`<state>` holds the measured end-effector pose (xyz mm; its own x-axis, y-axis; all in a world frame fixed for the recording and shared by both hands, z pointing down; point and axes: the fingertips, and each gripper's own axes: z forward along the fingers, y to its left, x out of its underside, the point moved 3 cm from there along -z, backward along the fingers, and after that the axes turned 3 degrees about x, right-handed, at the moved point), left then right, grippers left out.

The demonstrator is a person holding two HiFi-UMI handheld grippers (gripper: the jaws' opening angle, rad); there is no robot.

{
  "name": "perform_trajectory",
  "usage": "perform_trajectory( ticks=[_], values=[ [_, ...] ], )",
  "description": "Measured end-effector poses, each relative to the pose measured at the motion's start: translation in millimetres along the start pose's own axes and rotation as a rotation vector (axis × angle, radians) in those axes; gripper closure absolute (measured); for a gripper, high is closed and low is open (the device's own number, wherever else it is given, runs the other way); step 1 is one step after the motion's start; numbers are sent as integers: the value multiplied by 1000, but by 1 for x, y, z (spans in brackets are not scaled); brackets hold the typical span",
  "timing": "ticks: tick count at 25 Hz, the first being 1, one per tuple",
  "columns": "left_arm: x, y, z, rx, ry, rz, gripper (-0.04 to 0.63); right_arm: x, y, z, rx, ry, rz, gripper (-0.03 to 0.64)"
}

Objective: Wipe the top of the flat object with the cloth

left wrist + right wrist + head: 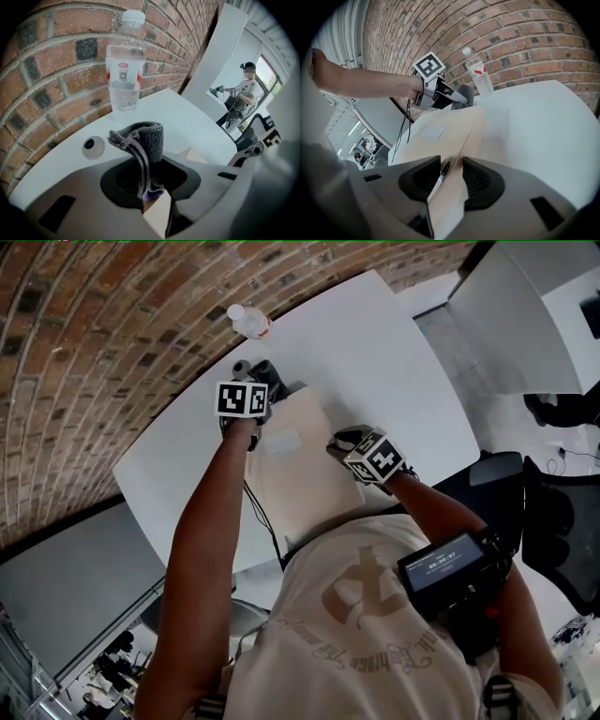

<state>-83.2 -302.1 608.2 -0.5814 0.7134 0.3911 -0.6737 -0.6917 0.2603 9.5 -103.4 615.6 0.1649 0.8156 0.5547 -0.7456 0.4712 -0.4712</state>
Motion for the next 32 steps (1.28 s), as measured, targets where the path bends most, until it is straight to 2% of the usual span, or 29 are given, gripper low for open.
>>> perform_trajectory(
  ticks=[9, 20, 26, 32],
  values=[
    [27, 25, -24, -53, 4, 67, 491, 2, 0, 0, 31, 6, -6, 460],
    [58, 60, -52, -119, -22, 9, 491, 1, 1, -1, 63, 3, -8, 460],
    [77, 76, -68, -183, -2, 27, 491, 2, 3, 0, 77, 7, -17, 460],
    [94, 93, -87, -266, -1, 5, 491, 2, 4, 1, 93, 8, -25, 460]
  ],
)
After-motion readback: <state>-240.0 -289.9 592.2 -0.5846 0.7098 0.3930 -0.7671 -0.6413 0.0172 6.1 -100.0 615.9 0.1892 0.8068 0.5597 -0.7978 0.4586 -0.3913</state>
